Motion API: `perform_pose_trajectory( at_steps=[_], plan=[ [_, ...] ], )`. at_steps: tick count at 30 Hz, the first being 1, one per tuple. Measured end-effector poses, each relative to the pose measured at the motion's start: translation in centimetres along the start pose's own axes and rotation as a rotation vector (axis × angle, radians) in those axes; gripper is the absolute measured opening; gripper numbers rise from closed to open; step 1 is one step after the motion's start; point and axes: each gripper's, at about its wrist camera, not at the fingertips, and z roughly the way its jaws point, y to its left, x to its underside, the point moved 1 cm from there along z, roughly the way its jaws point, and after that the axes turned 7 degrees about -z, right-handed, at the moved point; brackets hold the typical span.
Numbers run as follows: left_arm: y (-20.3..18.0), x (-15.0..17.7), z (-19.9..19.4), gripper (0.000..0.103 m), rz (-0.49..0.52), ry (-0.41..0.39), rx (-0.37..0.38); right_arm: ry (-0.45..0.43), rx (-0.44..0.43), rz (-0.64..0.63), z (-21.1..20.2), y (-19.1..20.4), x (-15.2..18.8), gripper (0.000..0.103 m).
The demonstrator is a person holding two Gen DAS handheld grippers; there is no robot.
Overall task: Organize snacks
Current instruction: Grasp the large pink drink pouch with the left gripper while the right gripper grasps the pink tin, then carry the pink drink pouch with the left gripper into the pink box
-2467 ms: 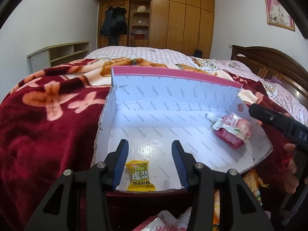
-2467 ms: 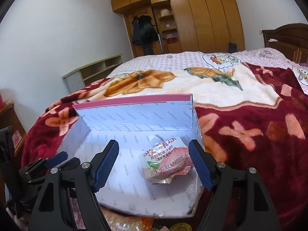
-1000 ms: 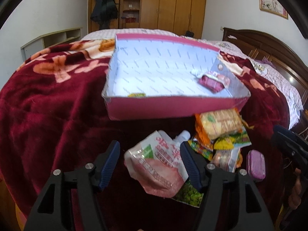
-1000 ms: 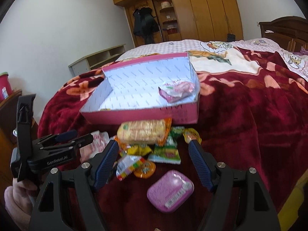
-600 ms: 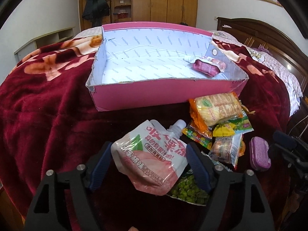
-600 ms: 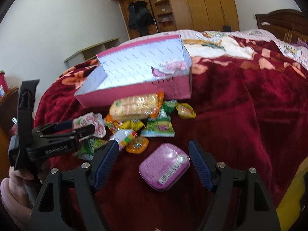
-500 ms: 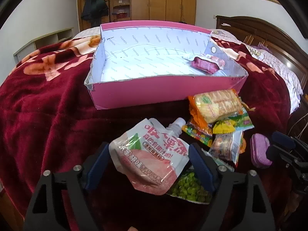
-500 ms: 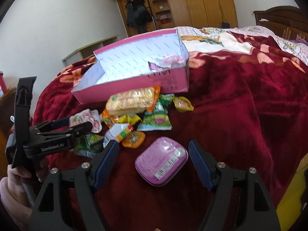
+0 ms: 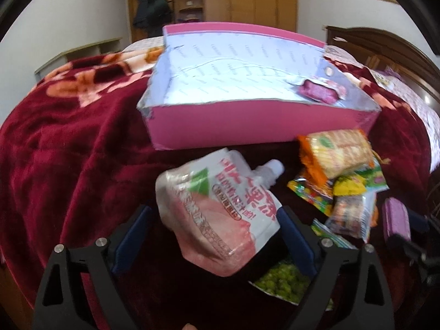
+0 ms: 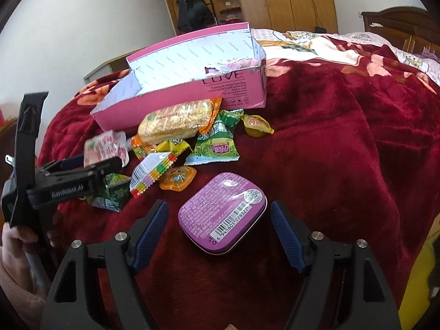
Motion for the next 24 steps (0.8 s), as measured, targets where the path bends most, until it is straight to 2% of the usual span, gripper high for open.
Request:
perform_pose_trajectory(
  at_steps=[3,7,13,19,24],
  plan=[
    [0.8,-0.2,0.5,0.094,-0.05,0.002,0.026,-0.01,0.011,-0.018,0.3,0.5,0.2,0.084],
    [1.2,-0.2,1.0,0.094,-0.075,-0.01,0.034,-0.022,0.042,-0.029,0.9,0.8,0.6,0.084],
    [0.4,-0.1,1.3,0.095,-0.049,-0.022,-0.011,-0.042,0.078,-0.033,1.2,1.2,1.0,0.086],
    [0.4,0.2,1.2,0.094,-0.058,-0.03,-0.003,-0.059,0.05,0.007,0.8,0.9,0.6,0.086],
    [0.4,0.5,0.9,0.087,-0.062,-0.046,0.004,-0.067,0.061,-0.003,0.9,1.1,0.7,0.086]
  ],
)
